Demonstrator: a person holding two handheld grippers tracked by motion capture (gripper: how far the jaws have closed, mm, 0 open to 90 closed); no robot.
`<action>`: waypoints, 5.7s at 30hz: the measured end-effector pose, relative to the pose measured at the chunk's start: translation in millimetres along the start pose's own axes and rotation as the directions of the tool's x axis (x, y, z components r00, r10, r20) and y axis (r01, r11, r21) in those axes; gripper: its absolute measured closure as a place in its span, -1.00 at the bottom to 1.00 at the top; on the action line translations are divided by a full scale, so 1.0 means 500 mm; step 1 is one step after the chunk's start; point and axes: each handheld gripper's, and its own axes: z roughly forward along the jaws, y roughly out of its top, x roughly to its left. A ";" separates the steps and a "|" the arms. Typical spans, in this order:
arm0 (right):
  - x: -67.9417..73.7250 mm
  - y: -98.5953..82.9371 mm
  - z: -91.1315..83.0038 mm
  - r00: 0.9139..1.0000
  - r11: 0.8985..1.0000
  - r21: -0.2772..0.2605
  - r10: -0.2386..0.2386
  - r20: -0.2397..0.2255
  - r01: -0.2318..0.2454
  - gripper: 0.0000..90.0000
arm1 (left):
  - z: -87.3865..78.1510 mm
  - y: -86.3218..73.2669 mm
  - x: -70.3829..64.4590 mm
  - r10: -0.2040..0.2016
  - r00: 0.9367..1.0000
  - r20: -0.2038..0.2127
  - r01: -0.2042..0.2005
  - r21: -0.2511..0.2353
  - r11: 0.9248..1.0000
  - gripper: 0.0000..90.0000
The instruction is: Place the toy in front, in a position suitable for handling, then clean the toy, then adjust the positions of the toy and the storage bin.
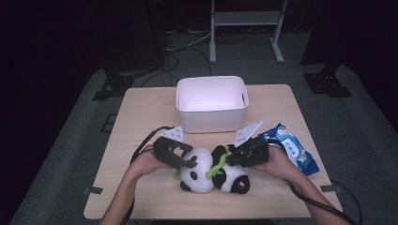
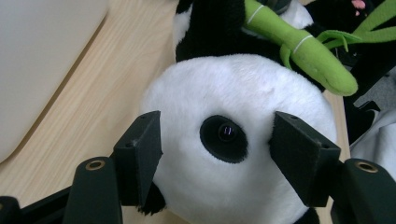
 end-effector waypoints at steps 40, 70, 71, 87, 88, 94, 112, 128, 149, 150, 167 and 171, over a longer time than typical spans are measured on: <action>0.005 -0.009 -0.050 0.999 1.000 -0.005 0.009 -0.043 -0.009 0.52 | 0.014 -0.001 -0.039 -0.004 0.998 0.060 0.006 -0.039 0.999 -0.25; -0.159 0.114 -0.095 0.998 0.999 -0.017 0.036 0.054 -0.035 -0.06 | -0.124 -0.110 0.024 -0.179 0.971 -0.160 0.162 -0.114 0.980 -0.62; -0.161 0.118 -0.094 0.998 0.999 -0.017 0.034 0.052 -0.033 -0.06 | -0.127 -0.111 0.024 -0.178 0.971 -0.162 0.161 -0.115 0.980 -0.62; -0.158 0.148 -0.084 0.998 1.000 -0.013 0.011 0.057 -0.010 -0.09 | -0.145 -0.114 0.020 -0.170 0.970 -0.175 0.149 -0.125 0.981 -0.62; -0.158 0.148 -0.085 0.998 1.000 -0.013 0.013 0.059 -0.012 -0.09 | -0.147 -0.114 0.020 -0.171 0.970 -0.176 0.150 -0.128 0.980 -0.62; -0.164 0.152 -0.091 0.998 1.000 -0.015 0.008 0.067 -0.007 -0.09 | -0.149 -0.113 0.022 -0.170 0.969 -0.180 0.147 -0.130 0.980 -0.62; -0.210 0.171 -0.058 0.997 1.000 0.000 -0.004 0.074 0.004 -0.06 | -0.148 -0.124 0.033 -0.188 0.966 -0.177 0.168 -0.122 0.978 -0.62; -0.275 0.191 -0.014 0.995 0.999 0.045 0.014 0.095 -0.018 0.10 | -0.152 -0.138 0.035 -0.217 0.960 -0.177 0.196 -0.125 0.973 -0.67; -0.257 0.175 0.019 0.999 0.996 0.084 -0.013 0.048 0.009 0.81 | -0.157 -0.139 0.030 -0.224 0.957 -0.186 0.201 -0.132 0.971 -0.67; -0.254 0.174 0.020 0.999 0.996 0.084 -0.016 0.047 0.012 0.81 | -0.157 -0.139 0.029 -0.224 0.957 -0.186 0.201 -0.134 0.970 -0.67; -0.205 0.161 0.013 0.997 0.993 0.096 -0.074 -0.005 0.074 0.89 | -0.153 -0.140 0.028 -0.225 0.958 -0.179 0.205 -0.123 0.971 -0.67; -0.195 0.157 0.012 0.996 0.992 0.093 -0.084 -0.012 0.084 0.90 | -0.151 -0.139 0.028 -0.220 0.959 -0.179 0.201 -0.119 0.972 -0.67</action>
